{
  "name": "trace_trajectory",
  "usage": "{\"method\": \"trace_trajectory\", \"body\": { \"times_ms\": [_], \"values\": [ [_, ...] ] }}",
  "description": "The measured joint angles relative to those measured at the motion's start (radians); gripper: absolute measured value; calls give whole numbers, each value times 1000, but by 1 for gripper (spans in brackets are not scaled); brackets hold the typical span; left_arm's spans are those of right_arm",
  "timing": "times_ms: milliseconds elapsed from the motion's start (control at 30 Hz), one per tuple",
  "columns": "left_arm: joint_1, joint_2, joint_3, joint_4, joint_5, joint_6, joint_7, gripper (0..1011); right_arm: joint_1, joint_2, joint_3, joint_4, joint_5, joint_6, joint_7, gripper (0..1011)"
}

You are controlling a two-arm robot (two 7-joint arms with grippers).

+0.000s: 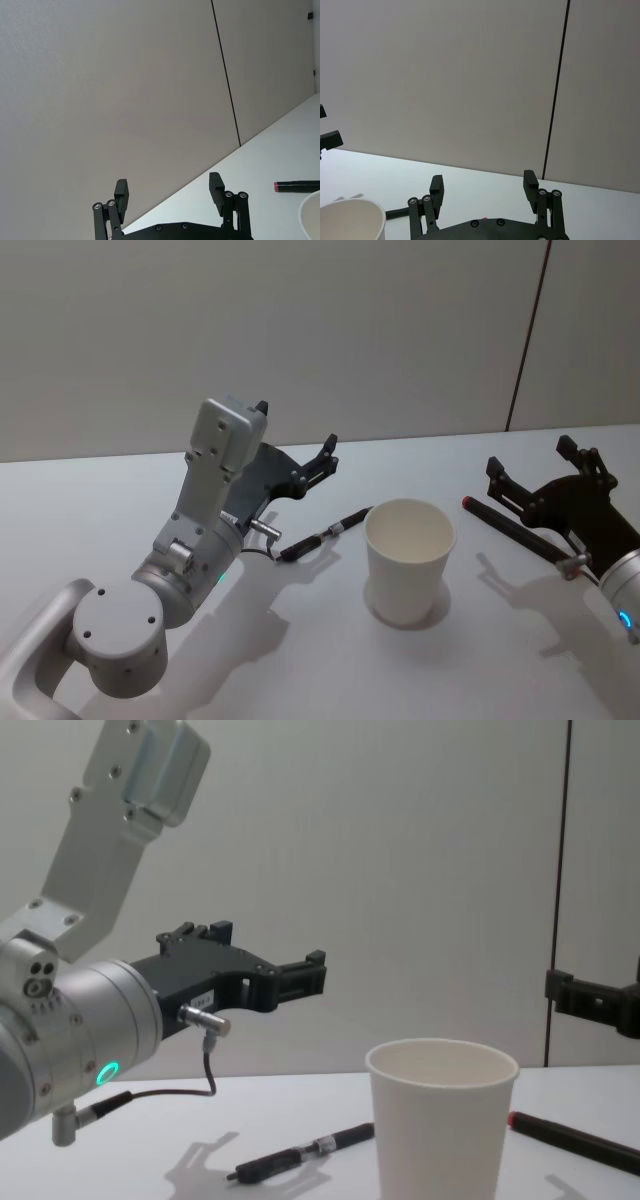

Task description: Place the pen into the pen holder.

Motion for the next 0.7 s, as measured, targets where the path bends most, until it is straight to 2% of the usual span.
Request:
{"method": "trace_trajectory", "body": {
  "times_ms": [700],
  "values": [
    [0, 0, 0, 0, 0, 0, 0, 1001, 0, 0, 0, 0, 0, 0, 0, 1002]
  ]
}}
